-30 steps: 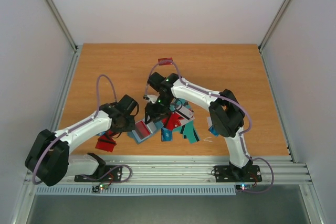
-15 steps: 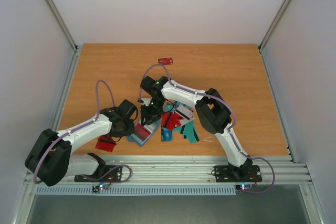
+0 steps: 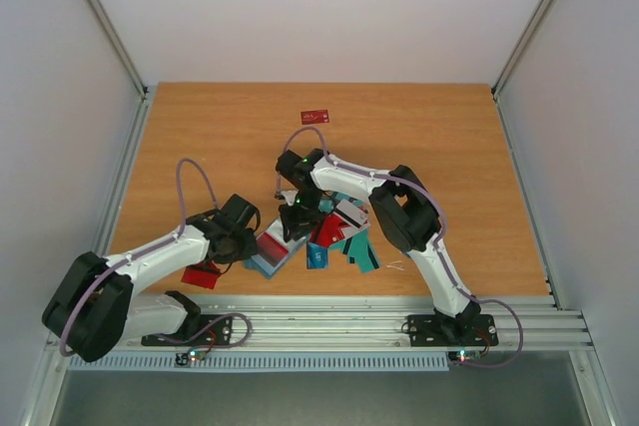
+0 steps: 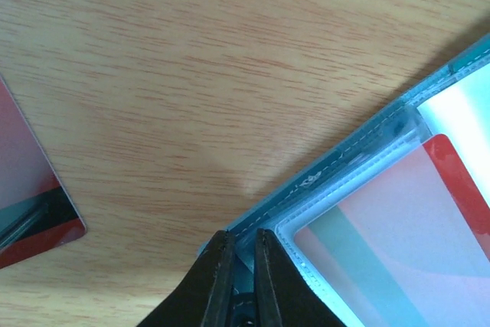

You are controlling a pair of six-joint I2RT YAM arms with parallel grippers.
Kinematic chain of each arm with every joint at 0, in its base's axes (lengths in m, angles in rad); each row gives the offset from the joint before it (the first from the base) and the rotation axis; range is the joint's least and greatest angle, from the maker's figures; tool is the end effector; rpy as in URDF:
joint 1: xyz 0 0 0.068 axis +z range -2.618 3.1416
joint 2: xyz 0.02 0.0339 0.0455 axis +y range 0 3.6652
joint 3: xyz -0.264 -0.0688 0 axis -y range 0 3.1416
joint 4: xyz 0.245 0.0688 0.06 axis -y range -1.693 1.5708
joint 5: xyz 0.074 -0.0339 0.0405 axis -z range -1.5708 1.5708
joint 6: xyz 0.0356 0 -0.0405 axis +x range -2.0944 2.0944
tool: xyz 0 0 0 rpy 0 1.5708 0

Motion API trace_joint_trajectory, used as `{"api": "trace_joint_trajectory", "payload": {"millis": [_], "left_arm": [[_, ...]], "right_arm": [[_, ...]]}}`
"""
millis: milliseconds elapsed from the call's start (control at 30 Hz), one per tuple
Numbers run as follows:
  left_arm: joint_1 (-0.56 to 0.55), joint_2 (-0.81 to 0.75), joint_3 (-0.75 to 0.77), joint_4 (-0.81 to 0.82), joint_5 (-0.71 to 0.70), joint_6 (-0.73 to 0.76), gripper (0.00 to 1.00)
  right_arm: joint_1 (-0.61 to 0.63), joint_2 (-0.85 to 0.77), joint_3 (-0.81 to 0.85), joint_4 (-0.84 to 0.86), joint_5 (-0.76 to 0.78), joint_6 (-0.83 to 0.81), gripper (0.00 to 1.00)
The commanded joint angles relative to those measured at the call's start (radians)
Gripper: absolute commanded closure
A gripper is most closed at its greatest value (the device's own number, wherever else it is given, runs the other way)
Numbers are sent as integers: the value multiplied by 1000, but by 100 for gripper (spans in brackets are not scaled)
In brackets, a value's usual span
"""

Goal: Put the credit cards into the card holder

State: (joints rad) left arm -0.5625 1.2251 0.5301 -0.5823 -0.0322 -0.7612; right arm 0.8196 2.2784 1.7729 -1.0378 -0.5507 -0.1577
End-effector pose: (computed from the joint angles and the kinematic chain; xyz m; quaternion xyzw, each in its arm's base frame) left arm 0.1604 -0.0997 0.1462 -0.1005 0.9840 -0.0773 0.1251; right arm 0.2852 0.3328 0.1437 0.4550 -0.8479 -0.2614 0.0758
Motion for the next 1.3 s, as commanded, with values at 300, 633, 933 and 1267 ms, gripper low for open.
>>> {"api": "trace_joint_trajectory", "payload": {"millis": [300,633,933,1267], "left_arm": [[-4,192,57,252,100,105,88],[-3,303,121,346,174,178,88],[-4,292,112,365,199,200,88],[-3,289,104,382,218,194,88]], "right_arm": [[-75,-117,-172,16,92,51,74],[-78,-213,-137,-5,99,13,65],[-27,-203,-76,-55,172,-16,57],[56,-131,-4,-103,267,-36,43]]}}
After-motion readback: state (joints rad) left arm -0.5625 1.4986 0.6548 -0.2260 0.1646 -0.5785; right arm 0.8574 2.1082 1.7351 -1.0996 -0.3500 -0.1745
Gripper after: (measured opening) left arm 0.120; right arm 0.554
